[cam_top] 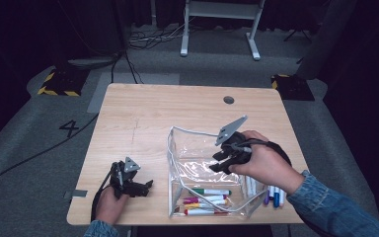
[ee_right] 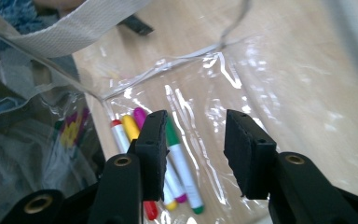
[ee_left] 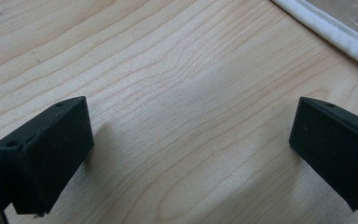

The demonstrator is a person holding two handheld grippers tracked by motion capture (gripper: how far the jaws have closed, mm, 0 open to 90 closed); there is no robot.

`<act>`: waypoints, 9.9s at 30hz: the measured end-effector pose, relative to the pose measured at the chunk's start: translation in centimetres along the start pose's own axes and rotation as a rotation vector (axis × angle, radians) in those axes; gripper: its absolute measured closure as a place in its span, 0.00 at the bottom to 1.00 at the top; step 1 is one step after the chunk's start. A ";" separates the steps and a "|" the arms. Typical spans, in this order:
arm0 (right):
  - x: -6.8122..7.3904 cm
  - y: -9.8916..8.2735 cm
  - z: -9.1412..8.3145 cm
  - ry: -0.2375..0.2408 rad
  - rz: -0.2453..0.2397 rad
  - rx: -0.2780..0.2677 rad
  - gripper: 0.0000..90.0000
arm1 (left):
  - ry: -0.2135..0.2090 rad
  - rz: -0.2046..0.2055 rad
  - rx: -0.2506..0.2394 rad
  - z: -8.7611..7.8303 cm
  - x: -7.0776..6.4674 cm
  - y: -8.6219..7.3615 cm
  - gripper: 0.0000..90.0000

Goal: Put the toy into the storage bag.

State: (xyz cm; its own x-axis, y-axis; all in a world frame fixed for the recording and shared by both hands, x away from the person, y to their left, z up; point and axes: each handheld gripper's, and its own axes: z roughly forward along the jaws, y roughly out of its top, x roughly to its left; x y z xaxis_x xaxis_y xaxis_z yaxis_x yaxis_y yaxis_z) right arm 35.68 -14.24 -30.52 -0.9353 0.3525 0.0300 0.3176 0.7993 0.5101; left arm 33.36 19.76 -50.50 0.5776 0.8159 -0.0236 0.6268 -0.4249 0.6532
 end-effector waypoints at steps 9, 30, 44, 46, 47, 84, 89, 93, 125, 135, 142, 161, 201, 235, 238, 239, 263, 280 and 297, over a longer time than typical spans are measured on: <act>-2.6 -3.7 -5.5 -0.105 0.105 -0.110 0.65 | 0.000 -0.002 -0.001 0.0 0.0 0.0 0.00; -6.8 -15.4 -10.0 -0.231 0.381 -0.173 0.59 | -0.004 -0.005 0.000 0.0 0.0 0.0 0.00; -7.5 -22.1 -6.4 -0.261 0.527 -0.117 0.55 | -0.004 -0.005 0.000 0.0 0.0 0.0 0.00; -7.7 -23.0 -5.6 -0.261 0.545 -0.109 0.55 | -0.003 -0.003 0.000 0.0 0.0 0.0 0.00; -7.8 -23.5 -5.1 -0.262 0.554 -0.101 0.55 | -0.003 -0.006 -0.003 0.0 0.0 0.0 0.00; -8.5 -29.9 0.9 -0.390 0.720 0.067 0.86 | -0.003 -0.003 0.000 0.0 0.0 0.0 0.00; -8.6 -29.8 0.2 -0.383 0.726 0.043 0.86 | -0.003 -0.002 0.000 0.0 0.0 0.0 0.00; -8.4 -29.2 -1.0 -0.353 0.723 -0.009 0.86 | -0.003 -0.003 0.000 0.0 0.0 0.0 0.00; -4.0 -16.8 -10.7 -0.211 0.433 -0.252 0.86 | 0.001 -0.007 -0.001 0.0 -0.1 0.0 0.00; -2.7 -12.1 -11.3 -0.142 0.310 -0.268 0.86 | -0.002 -0.004 -0.004 0.1 -0.1 0.0 0.00; -1.7 -9.2 -10.4 -0.093 0.233 -0.260 0.86 | -0.006 -0.001 -0.006 0.1 0.0 0.1 0.00; 0.2 -2.9 -8.0 0.002 0.090 -0.219 0.86 | -0.003 0.004 -0.005 0.1 0.0 0.1 0.00; 2.5 1.2 3.6 0.149 -0.079 0.104 0.86 | -0.002 0.000 -0.006 0.2 0.1 0.2 0.00; 4.1 -0.5 9.0 0.261 -0.196 0.380 0.86 | 0.000 -0.003 -0.005 0.2 0.1 0.3 0.00; 3.9 -0.7 9.3 0.261 -0.200 0.385 0.81 | 0.000 -0.003 -0.004 0.2 0.1 0.3 0.00; 3.8 -0.7 9.4 0.253 -0.196 0.372 0.71 | 0.000 -0.003 -0.005 0.3 0.1 0.2 0.00; -0.4 -1.3 -4.0 -0.054 -0.035 -0.143 0.54 | 0.000 -0.006 -0.005 0.3 0.1 0.2 0.00; -4.9 -10.6 -9.5 -0.186 0.228 -0.207 0.52 | 0.006 -0.021 -0.004 0.2 0.0 0.2 0.00; -7.1 -18.8 -7.4 -0.275 0.420 -0.146 0.53 | 0.011 -0.030 -0.003 0.2 0.0 0.2 0.00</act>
State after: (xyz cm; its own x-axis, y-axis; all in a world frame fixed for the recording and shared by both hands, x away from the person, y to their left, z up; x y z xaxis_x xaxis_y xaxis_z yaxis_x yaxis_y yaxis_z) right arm 35.16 -35.37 -33.94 -0.6501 0.7588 0.0411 0.6135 0.4921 0.6177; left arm 33.63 19.59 -50.52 0.5532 0.8323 -0.0348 0.6417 -0.3991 0.6549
